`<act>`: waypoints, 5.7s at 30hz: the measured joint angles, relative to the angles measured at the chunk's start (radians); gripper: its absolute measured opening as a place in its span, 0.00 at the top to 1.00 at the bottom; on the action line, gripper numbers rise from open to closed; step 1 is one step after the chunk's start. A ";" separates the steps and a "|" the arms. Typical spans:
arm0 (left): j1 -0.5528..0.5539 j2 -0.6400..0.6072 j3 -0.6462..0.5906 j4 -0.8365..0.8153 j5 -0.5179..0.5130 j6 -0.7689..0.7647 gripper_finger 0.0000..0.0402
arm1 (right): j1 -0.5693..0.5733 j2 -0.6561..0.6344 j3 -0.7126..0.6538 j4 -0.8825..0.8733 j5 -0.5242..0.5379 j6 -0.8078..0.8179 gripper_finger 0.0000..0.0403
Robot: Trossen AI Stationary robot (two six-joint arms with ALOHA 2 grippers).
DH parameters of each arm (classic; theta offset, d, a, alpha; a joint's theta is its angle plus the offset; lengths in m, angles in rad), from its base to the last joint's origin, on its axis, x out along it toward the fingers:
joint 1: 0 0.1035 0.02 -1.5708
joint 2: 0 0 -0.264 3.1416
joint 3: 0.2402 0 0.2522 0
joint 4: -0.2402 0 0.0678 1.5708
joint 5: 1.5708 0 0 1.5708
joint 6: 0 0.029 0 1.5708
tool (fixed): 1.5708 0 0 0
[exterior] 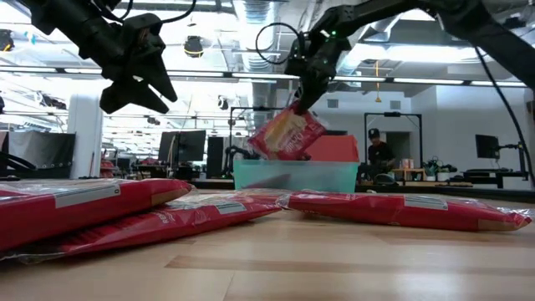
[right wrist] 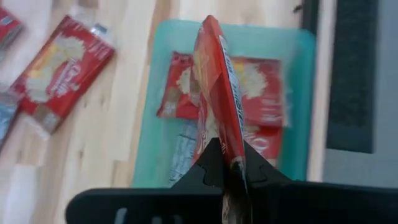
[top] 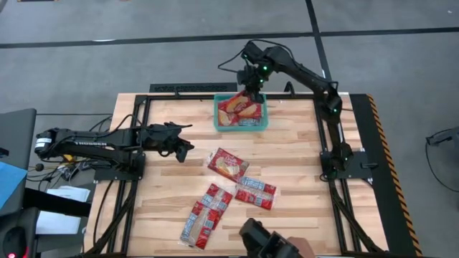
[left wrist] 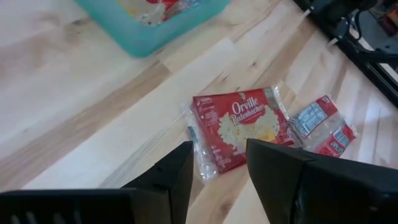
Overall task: Sort popcorn bags into baskets
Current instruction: Put the red popcorn bag into the green bin
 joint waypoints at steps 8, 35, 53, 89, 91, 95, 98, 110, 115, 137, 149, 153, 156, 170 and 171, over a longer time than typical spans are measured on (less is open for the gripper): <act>0.000 0.000 0.000 -0.006 0.003 -0.007 0.66 | 0.032 0.067 0.028 -0.034 -0.004 -0.018 0.95; 0.000 0.000 0.000 -0.026 -0.043 0.028 0.66 | 0.140 0.075 0.026 0.290 0.414 0.082 0.37; 0.000 0.000 -0.001 -0.025 -0.033 0.046 0.66 | 0.047 0.039 -0.139 0.007 0.081 0.323 0.64; 0.002 0.927 0.166 0.467 0.159 -0.005 0.34 | 0.475 -1.146 -1.202 0.302 0.133 1.221 0.76; -0.006 0.958 0.215 0.401 0.142 0.021 0.43 | 0.500 -1.181 -1.244 0.334 0.154 1.260 0.76; -0.012 1.010 0.267 0.375 0.159 0.065 0.67 | 0.554 -1.206 -1.303 0.390 0.209 1.317 0.76; -0.012 1.023 0.276 0.388 0.206 0.094 0.89 | 0.595 -1.202 -1.327 0.423 0.239 1.333 0.76; 0.023 0.877 0.262 0.331 0.267 0.057 1.00 | 0.665 -1.109 -1.457 0.848 0.306 1.183 0.76; 0.019 0.784 0.264 0.293 0.203 0.111 1.00 | 0.628 -0.982 -1.463 1.022 0.346 1.109 0.68; -0.007 0.674 0.268 0.271 0.114 0.247 1.00 | 0.422 -0.329 -1.186 1.395 -0.116 0.858 0.25; -0.007 0.673 0.269 0.267 0.111 0.260 1.00 | 0.424 -0.138 -0.970 1.253 -0.266 0.778 0.48; -0.006 0.673 0.269 0.269 0.108 0.264 1.00 | 0.423 -0.136 -0.958 1.222 -0.274 0.750 0.80; -0.004 0.673 0.269 0.273 0.099 0.264 1.00 | 0.412 -0.136 -0.958 1.215 -0.289 0.753 0.93; 0.054 0.415 0.270 0.068 -0.051 0.283 0.74 | 0.243 -0.278 -0.961 1.119 -0.280 0.856 0.93; 0.058 0.388 0.271 0.068 -0.083 0.284 0.72 | 0.220 -0.295 -0.960 1.138 -0.268 0.881 0.93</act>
